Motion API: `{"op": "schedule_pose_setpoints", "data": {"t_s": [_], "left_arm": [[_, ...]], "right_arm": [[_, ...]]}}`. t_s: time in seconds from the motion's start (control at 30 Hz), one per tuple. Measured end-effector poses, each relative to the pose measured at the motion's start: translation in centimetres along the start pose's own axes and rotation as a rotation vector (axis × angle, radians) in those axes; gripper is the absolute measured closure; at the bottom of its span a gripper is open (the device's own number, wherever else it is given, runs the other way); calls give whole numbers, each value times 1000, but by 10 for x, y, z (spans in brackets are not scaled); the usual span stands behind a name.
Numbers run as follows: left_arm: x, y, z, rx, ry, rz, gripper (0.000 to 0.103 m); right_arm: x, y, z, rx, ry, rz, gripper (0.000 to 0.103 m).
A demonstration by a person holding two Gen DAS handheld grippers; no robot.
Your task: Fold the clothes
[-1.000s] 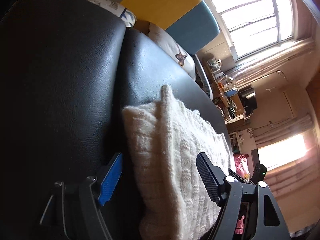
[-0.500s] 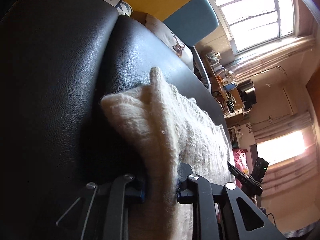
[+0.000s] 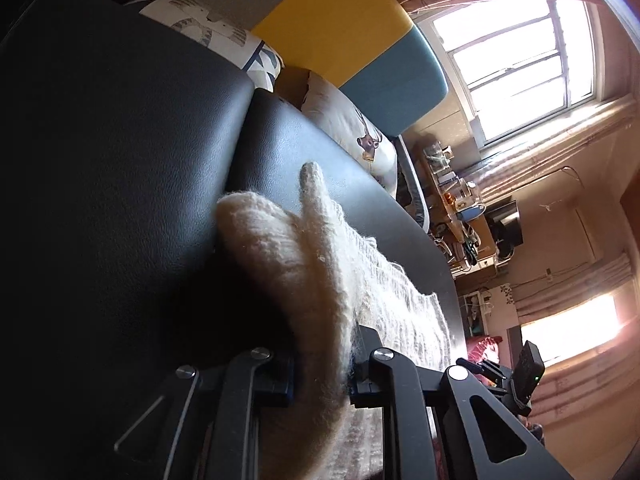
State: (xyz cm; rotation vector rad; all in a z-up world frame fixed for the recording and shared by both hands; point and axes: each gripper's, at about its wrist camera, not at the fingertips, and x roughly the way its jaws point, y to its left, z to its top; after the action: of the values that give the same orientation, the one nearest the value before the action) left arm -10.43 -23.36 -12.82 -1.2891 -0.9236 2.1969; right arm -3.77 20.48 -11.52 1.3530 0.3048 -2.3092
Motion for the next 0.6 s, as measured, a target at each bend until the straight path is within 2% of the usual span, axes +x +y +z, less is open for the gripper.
{"op": "schedule_pose_setpoints", "data": {"t_s": [0.13, 0.23, 0.43, 0.6], "left_arm": [[-10, -19, 5, 56, 5, 26, 85], [-18, -36, 7, 70, -1, 15, 85], [-30, -89, 2, 50, -27, -123, 85], [-16, -157, -5, 43, -29, -227, 85]], "right_arm": [[22, 4, 15, -90, 52, 17, 72], [52, 4, 14, -134, 162, 32, 72], [63, -16, 11, 14, 156, 118, 72], [66, -30, 3, 157, 133, 171, 71]]}}
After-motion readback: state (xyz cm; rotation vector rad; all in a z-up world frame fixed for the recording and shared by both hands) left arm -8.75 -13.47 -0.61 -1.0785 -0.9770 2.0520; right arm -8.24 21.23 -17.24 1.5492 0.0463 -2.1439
